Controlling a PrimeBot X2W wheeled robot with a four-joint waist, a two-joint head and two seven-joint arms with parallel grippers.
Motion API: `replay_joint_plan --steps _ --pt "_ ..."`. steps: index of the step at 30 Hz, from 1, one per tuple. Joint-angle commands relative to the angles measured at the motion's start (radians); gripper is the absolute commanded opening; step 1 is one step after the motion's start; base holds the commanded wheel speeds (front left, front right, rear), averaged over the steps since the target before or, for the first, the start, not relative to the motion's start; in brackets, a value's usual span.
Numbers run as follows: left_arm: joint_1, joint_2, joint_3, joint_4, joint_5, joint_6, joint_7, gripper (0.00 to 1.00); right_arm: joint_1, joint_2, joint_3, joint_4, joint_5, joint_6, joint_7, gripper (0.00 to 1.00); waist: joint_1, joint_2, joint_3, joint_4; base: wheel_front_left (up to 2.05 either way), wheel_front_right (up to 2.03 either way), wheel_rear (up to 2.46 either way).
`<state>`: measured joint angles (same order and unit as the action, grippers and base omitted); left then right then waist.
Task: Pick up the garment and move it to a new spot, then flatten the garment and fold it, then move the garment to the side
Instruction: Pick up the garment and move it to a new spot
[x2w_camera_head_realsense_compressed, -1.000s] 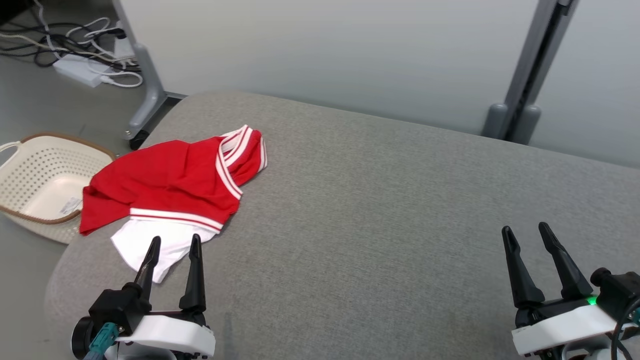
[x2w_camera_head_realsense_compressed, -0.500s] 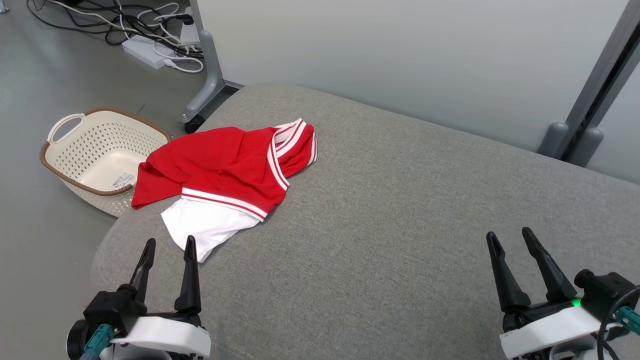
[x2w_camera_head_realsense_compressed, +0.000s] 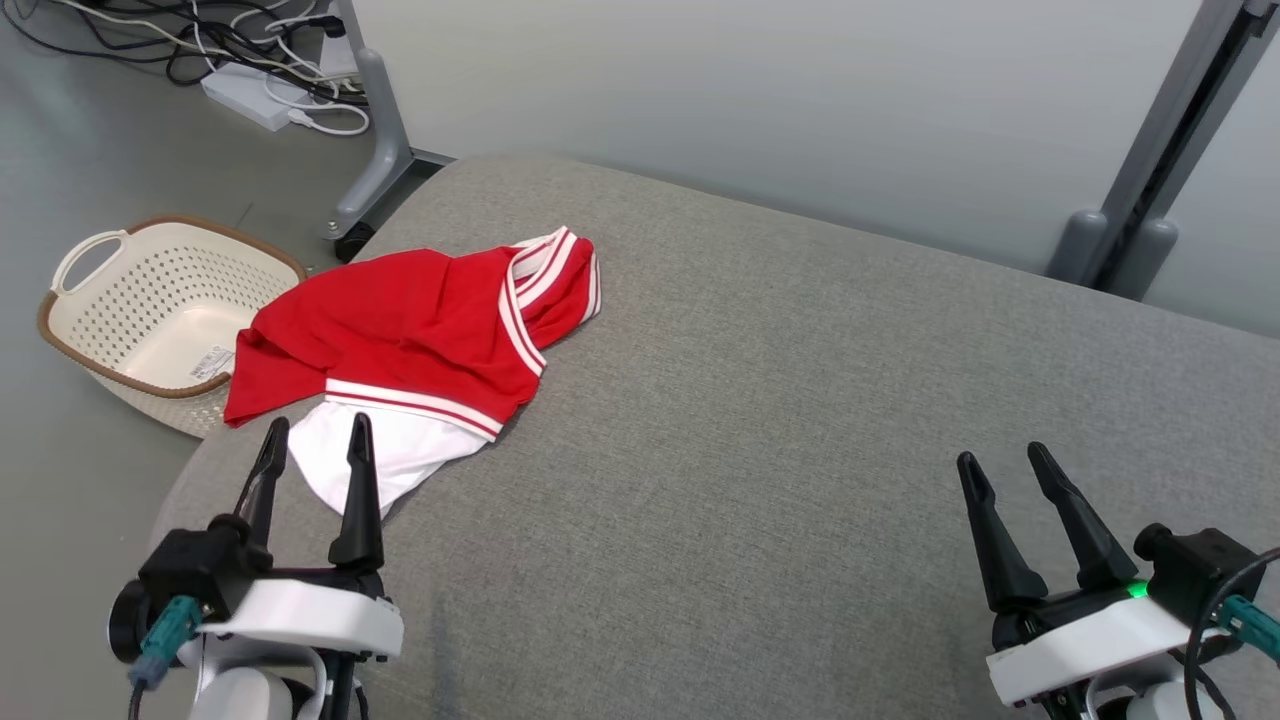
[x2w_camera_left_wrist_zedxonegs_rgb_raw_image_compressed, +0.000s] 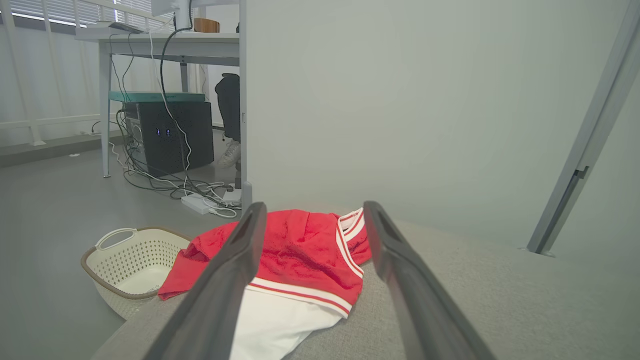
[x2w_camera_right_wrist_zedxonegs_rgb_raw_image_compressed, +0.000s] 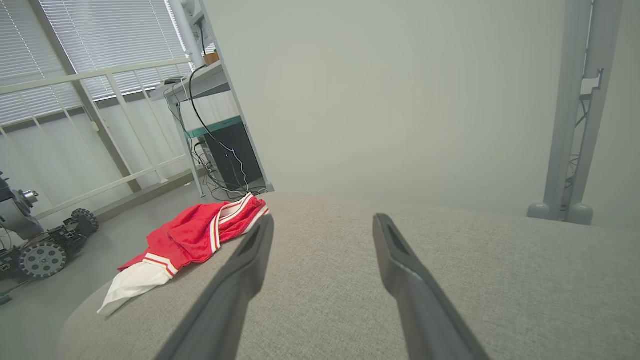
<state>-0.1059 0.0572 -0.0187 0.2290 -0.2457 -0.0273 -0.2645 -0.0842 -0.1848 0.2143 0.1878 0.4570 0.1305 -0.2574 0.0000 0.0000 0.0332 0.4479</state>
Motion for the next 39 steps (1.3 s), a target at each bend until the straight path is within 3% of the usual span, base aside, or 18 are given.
replay_joint_plan --steps 1,7,12,14,23,34,39 --pt "-0.027 0.019 0.002 0.014 0.008 -0.012 0.0 1.0 -0.015 -0.006 0.004 0.004 0.005 0.001 -0.009 1.0 0.0 0.0 0.01 -0.014 0.0 0.0 0.0" --pt "-0.172 0.085 -0.008 0.084 -0.016 -0.051 0.136 1.0 -0.043 -0.001 0.006 0.005 0.011 0.001 -0.009 1.0 0.0 0.0 0.048 -0.064 0.0 0.0 0.0" --pt "-0.29 0.128 -0.033 0.155 -0.137 -0.094 0.374 1.0 -0.06 0.002 0.004 0.016 0.016 0.001 -0.009 1.0 0.0 0.0 0.07 -0.106 0.0 0.0 0.0" --pt "-0.324 0.161 -0.075 0.185 -0.172 -0.101 0.493 1.0 -0.068 0.003 0.0 0.018 0.017 0.001 -0.009 1.0 0.0 0.0 0.078 -0.119 0.0 0.0 0.0" --pt "-0.467 0.289 -0.274 0.326 -0.312 -0.103 0.826 1.0 -0.122 0.002 0.035 0.033 0.025 0.001 -0.009 1.0 0.0 0.0 0.131 -0.197 0.0 0.0 0.0" --pt "-0.582 0.373 -0.435 0.467 -0.389 -0.103 0.946 1.0 -0.169 -0.015 0.052 0.043 0.036 0.001 -0.007 1.0 0.0 0.0 0.19 -0.276 0.0 0.0 0.0" --pt "-0.634 0.397 -0.457 0.555 -0.407 -0.103 0.989 1.0 -0.197 -0.017 0.071 0.046 0.043 0.001 -0.007 1.0 0.0 0.0 0.216 -0.314 0.0 0.0 0.0"
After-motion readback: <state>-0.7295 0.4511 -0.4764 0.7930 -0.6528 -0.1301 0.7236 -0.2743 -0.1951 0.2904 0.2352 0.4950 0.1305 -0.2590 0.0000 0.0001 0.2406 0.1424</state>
